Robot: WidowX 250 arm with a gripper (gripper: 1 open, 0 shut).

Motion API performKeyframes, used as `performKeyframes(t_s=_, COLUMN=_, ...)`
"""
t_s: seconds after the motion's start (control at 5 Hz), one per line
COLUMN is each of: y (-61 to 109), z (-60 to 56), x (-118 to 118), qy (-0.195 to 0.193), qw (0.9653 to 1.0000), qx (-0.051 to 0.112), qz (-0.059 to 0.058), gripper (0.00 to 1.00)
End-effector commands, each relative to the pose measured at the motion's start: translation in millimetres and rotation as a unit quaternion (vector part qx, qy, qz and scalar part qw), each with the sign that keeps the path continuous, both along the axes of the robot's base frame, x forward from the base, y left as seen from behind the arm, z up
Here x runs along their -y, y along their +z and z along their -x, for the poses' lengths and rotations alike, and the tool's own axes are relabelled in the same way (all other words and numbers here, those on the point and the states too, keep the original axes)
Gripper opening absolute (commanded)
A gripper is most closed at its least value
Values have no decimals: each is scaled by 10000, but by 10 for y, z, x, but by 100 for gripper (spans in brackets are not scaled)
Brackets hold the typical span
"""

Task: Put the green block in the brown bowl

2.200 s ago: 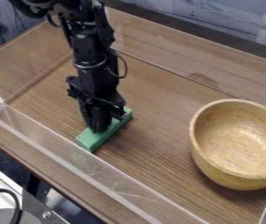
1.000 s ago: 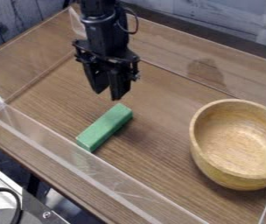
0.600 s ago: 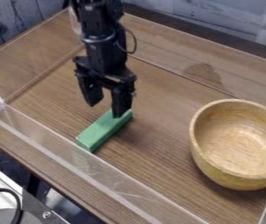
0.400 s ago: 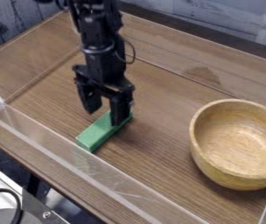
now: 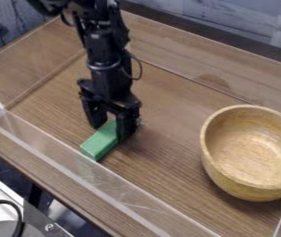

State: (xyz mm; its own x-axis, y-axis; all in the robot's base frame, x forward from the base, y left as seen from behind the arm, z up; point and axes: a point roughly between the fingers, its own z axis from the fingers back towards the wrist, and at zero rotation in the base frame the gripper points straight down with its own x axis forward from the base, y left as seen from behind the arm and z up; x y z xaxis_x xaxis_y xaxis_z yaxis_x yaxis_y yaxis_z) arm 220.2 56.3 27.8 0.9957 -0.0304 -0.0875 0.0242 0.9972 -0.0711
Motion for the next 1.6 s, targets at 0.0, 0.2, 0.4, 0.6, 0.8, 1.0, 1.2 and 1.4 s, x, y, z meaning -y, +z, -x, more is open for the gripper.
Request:
performKeyframes(t_s=0.0, y=60, z=-84, x=-50, qy=34, qw=9997, qx=213, qz=-71, gripper=0)
performKeyframes(t_s=0.2, y=80, z=-91, x=-40, qy=56, qw=9997, qx=215, qz=-63, gripper=0)
performKeyframes(t_s=0.4, y=144, z=-113, x=-27, qy=98, qw=9996, qx=242, qz=-47, gripper=0)
performKeyframes(t_s=0.6, y=213, z=-138, x=-14, qy=138, qw=9995, qx=278, qz=-31, gripper=0)
performKeyframes(t_s=0.8, y=309, z=-184, x=5, qy=176, qw=9992, qx=356, qz=-1, gripper=0)
performKeyframes(t_s=1.0, y=441, z=-262, x=35, qy=225, qw=9985, qx=489, qz=56, gripper=0)
performKeyframes(t_s=1.2, y=534, z=-295, x=93, qy=250, qw=9982, qx=524, qz=125, gripper=0)
performKeyframes(t_s=1.4, y=665, z=-375, x=254, qy=259, qw=9976, qx=601, qz=240, gripper=0)
